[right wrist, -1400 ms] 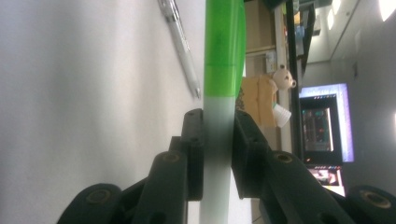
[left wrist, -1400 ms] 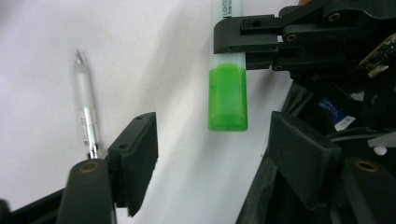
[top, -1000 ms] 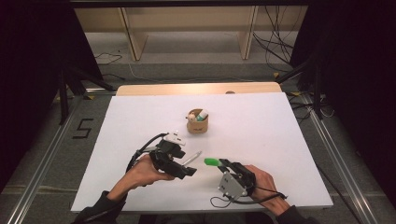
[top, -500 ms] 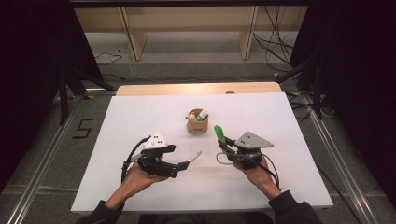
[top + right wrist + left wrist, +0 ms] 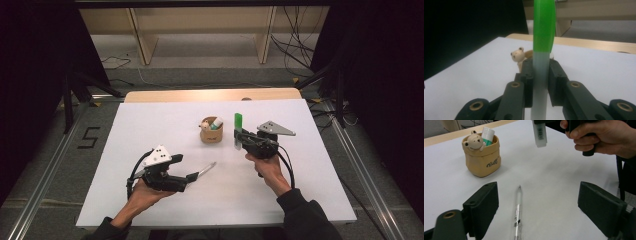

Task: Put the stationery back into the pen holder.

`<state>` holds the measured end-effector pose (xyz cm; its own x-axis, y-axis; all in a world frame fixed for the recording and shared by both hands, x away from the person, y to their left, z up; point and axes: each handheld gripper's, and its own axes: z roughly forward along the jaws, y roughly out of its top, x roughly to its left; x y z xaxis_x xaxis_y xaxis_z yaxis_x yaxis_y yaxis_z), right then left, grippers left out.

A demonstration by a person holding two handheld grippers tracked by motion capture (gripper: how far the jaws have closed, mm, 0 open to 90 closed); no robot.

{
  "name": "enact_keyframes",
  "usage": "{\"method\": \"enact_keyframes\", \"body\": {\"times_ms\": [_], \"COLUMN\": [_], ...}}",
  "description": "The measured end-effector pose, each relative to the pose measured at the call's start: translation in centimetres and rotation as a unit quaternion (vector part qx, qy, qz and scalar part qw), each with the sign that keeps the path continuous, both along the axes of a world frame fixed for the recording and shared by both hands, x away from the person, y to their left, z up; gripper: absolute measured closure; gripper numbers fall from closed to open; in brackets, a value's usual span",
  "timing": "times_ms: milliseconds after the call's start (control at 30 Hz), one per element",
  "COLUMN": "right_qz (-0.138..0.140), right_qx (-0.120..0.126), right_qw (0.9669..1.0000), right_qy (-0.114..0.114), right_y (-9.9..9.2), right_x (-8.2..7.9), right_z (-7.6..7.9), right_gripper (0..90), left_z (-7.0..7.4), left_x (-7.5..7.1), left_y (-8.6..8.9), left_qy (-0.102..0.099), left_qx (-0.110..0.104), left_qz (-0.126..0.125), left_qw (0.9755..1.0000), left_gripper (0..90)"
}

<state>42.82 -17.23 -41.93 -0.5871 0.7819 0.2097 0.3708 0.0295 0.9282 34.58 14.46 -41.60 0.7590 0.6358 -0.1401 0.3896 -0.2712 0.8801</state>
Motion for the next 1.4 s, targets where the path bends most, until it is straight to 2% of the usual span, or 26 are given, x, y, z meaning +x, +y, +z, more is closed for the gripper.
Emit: {"method": "enact_keyframes", "body": {"times_ms": [267, 467, 567, 867, 1000, 1167, 1400], "right_qz": [-0.015, -0.022, -0.028, -0.043, -0.05, -0.058, -0.06], "right_qx": [0.015, 0.021, 0.015, 0.008, -0.012, -0.023, -0.023], "right_qw": [0.9998, 0.9994, 0.9993, 0.9988, 0.9984, 0.9979, 0.9978], "right_qy": [0.005, 0.018, 0.019, 0.023, 0.022, 0.016, 0.013], "right_y": [1.3, 2.3, 3.0, 4.6, 5.6, 6.3, 6.7], "right_x": [2.4, 4.2, 5.0, 7.1, 7.9, 8.6, 8.9], "right_z": [0.6, 0.5, 0.5, 0.4, 0.1, -0.1, -0.3], "right_gripper": [77.4, 77.4, 77.5, 77.5, 77.5, 77.4, 77.5], "left_z": [-0.4, -0.7, -0.7, -0.9, -0.9, -0.9, -0.9], "left_x": [0.0, -0.1, -0.2, -0.1, -0.2, -0.1, -0.2], "left_y": [1.3, 1.5, 1.4, 1.3, 1.2, 1.3, 1.1], "left_qy": [0.001, -0.001, -0.005, -0.002, -0.003, -0.002, -0.001], "left_qx": [-0.016, -0.008, 0.003, 0.004, 0.006, 0.004, 0.008], "left_qz": [0.017, 0.022, 0.018, 0.016, 0.012, 0.014, 0.011], "left_qw": [0.9997, 0.9997, 0.9998, 0.9999, 0.9999, 0.9999, 0.9999], "left_gripper": [16.7, 16.7, 16.7, 16.6, 16.6, 16.6, 16.6]}}
